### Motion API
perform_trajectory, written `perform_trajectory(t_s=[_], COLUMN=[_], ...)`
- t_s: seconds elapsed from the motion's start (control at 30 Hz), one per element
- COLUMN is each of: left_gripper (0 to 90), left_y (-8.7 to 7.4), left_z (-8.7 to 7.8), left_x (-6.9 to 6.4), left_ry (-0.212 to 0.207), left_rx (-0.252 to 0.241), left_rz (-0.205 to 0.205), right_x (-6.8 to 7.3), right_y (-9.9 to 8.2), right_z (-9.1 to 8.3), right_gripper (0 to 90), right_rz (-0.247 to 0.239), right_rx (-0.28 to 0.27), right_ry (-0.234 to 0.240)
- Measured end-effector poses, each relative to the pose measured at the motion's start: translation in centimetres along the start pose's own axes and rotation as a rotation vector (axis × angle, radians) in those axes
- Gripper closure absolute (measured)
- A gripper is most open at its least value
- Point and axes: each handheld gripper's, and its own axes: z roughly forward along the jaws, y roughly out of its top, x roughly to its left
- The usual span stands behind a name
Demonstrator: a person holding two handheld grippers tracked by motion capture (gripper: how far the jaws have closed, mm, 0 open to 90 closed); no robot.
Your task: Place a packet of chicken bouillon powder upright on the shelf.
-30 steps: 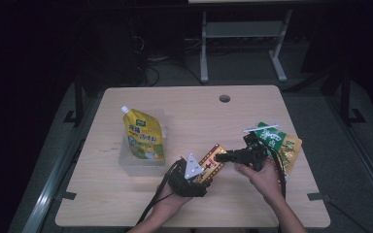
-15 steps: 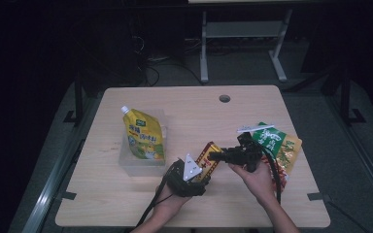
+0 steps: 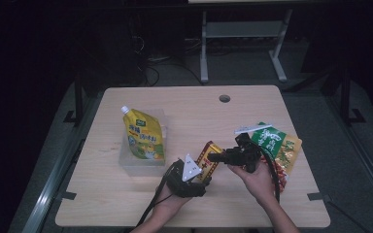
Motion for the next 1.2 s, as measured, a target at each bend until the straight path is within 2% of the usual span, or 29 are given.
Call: perform_trajectory(t_s=[0.07,0.13,0.2,0.33,0.37,0.47,0.5,0.53,0.67,0.7,0.73,0.87,0.9,0.93,1.0,1.1,1.2], left_gripper=[29.5,29.4,29.0,28.7,28.4,28.3,28.1,27.8,27.9,27.8,27.7,26.7,26.0,26.0,25.7,24.0,23.1], left_y=[0.0,0.0,-0.1,-0.3,-0.5,-0.7,-0.8,-0.8,-1.3,-1.6,-1.8,-2.0,-2.1,-2.2,-2.3,-2.5,-2.7], left_z=[-0.1,-0.2,-0.4,-0.9,-1.1,-1.4,-1.5,-1.5,-2.0,-2.2,-2.2,-2.2,-2.1,-2.1,-2.0,-1.7,-1.4], left_x=[0.0,-0.1,-0.2,-0.3,-0.3,-0.4,-0.5,-0.5,-0.9,-1.1,-1.3,-1.6,-1.8,-2.0,-2.3,-2.3,-2.4], left_ry=[-0.009,-0.014,-0.024,-0.030,-0.035,-0.042,-0.054,-0.054,-0.113,-0.134,-0.146,-0.176,-0.186,-0.201,-0.212,-0.251,-0.265], left_rx=[0.007,0.008,0.005,0.001,-0.010,-0.006,-0.002,-0.002,-0.006,-0.013,-0.015,-0.008,-0.010,-0.002,-0.017,-0.005,0.006], left_rz=[0.004,0.000,0.000,0.004,-0.005,0.003,0.018,0.018,0.038,0.038,0.034,0.044,0.029,0.043,0.044,0.049,0.054], right_x=[0.3,0.5,0.6,0.8,0.8,0.8,0.9,0.9,1.1,1.2,1.3,1.6,2.1,2.2,2.8,3.7,4.2], right_y=[0.3,0.6,1.0,1.9,2.1,2.4,2.8,2.8,3.6,3.9,4.1,4.6,5.0,5.2,5.7,6.2,6.6], right_z=[-0.3,-0.6,-1.1,-1.7,-1.8,-1.9,-1.8,-1.8,-1.4,-1.0,-0.9,-0.3,0.1,0.3,0.7,1.3,1.7], right_gripper=[67.0,67.1,67.1,67.1,67.0,67.0,67.0,67.0,66.9,66.9,66.9,66.9,66.8,66.8,66.8,66.8,66.8], right_rz=[-0.018,-0.059,-0.075,-0.150,-0.164,-0.187,-0.217,-0.217,-0.245,-0.272,-0.279,-0.310,-0.332,-0.343,-0.363,-0.414,-0.431], right_rx=[0.010,0.014,0.010,0.025,0.021,0.022,0.026,0.026,0.034,0.041,0.045,0.056,0.059,0.059,0.066,0.079,0.077], right_ry=[-0.016,-0.043,-0.038,-0.076,-0.078,-0.076,-0.082,-0.082,-0.070,-0.069,-0.066,-0.060,-0.050,-0.048,-0.028,-0.007,0.011])
